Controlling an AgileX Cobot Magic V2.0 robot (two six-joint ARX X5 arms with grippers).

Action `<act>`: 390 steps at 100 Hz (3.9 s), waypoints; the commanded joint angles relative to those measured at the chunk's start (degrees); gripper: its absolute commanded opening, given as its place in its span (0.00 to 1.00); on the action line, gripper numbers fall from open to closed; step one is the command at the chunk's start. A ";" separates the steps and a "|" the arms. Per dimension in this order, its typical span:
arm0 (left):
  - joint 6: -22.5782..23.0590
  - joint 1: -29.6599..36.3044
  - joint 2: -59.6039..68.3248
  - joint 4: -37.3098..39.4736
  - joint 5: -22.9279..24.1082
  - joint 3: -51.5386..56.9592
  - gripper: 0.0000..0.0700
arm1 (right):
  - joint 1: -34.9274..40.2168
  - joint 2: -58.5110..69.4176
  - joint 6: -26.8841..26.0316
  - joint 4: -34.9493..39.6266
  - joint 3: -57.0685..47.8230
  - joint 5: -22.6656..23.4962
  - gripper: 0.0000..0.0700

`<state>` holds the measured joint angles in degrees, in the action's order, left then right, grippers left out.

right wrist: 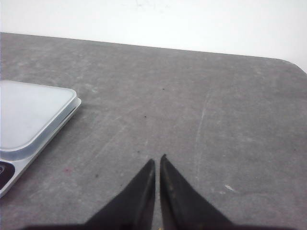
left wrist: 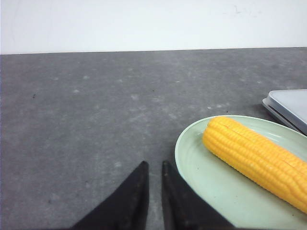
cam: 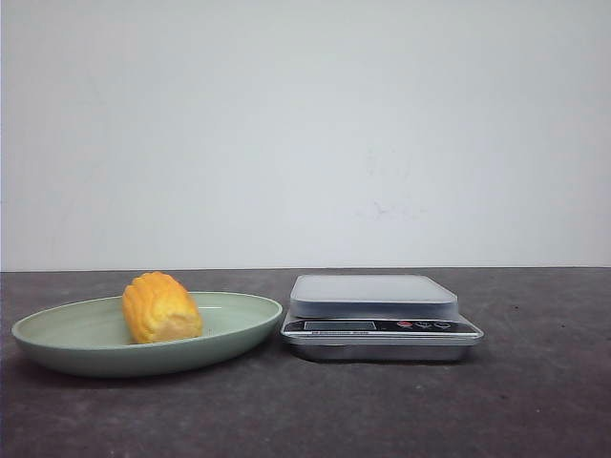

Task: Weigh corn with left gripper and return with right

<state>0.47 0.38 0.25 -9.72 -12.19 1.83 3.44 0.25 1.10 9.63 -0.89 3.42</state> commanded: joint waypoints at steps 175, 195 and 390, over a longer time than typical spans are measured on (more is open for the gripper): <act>-16.41 1.22 -0.07 8.63 -0.22 -0.50 0.00 | 0.17 -0.02 -8.15 -6.34 0.11 1.33 0.01; -32.39 1.22 -0.07 12.13 -0.33 -0.26 0.00 | 0.17 -0.02 -23.17 -15.04 0.09 7.06 0.01; -14.53 1.25 21.81 -32.96 -10.56 49.22 0.96 | 0.24 20.63 -9.97 20.74 -48.19 30.25 0.95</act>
<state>-13.72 1.63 21.76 -43.24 -22.65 50.43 3.60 20.67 -7.99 30.85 -48.49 33.47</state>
